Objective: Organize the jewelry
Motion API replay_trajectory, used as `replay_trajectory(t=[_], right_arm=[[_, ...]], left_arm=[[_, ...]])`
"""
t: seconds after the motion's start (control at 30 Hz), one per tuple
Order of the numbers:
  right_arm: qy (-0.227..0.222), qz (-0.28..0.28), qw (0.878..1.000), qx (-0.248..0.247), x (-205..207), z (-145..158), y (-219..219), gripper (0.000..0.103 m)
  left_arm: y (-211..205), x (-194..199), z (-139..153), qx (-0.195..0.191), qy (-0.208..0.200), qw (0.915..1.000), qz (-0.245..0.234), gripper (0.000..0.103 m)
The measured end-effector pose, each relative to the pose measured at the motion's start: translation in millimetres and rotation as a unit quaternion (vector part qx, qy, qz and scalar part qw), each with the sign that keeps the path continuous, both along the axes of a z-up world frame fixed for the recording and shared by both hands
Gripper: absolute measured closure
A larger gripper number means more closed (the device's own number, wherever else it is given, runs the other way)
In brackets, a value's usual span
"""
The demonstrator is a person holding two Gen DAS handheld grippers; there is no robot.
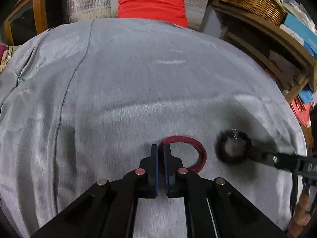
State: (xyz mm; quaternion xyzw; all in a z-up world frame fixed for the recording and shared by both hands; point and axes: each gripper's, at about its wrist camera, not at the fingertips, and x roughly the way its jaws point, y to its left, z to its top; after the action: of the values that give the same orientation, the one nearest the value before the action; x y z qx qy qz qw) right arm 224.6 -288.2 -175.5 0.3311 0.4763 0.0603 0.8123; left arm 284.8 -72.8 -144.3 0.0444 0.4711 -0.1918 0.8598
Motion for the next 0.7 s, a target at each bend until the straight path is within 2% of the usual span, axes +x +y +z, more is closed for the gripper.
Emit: replay_trajectory(t=[0.1, 0.23, 0.27, 0.3, 0.33, 0.4, 0.53, 0.67, 0.7], right_arm=[[0.005, 0.005, 1.0, 0.007, -2, 0, 4, 0.09], [0.017, -0.009, 1.0, 0.004, -4, 0, 0, 0.086], [0.016, -0.014, 1.0, 0.007, -4, 0, -2, 0.086], [0.014, -0.019, 1.0, 0.011, -4, 1, -3, 0.085], [0.013, -0.026, 1.0, 0.011, -4, 1, -5, 0.083], [0.012, -0.037, 0.999, -0.008, -1, 3, -4, 0.067], [0.007, -0.04, 0.999, -0.019, 4, 3, 1, 0.064], [0.006, -0.03, 0.998, -0.06, 13, 2, 16, 0.066], [0.005, -0.029, 0.997, -0.07, 14, 2, 18, 0.069]], left_arm=[[9, -13, 1, 0.025, 0.015, 0.9996, 0.003, 0.098], [24, -22, 4, 0.048, 0.007, 0.9987, 0.013, 0.098], [27, -23, 6, 0.051, 0.001, 0.9986, 0.012, 0.095], [28, -24, 8, 0.052, -0.004, 0.9986, 0.012, 0.085], [29, -24, 10, 0.053, -0.009, 0.9985, 0.013, 0.062], [29, -26, 14, 0.062, -0.028, 0.9976, 0.017, 0.035], [26, -28, 15, 0.077, -0.046, 0.9959, 0.011, 0.035], [26, -22, 2, 0.091, -0.03, 0.9953, 0.013, 0.035], [25, -23, 0, 0.097, -0.03, 0.9947, 0.012, 0.035]])
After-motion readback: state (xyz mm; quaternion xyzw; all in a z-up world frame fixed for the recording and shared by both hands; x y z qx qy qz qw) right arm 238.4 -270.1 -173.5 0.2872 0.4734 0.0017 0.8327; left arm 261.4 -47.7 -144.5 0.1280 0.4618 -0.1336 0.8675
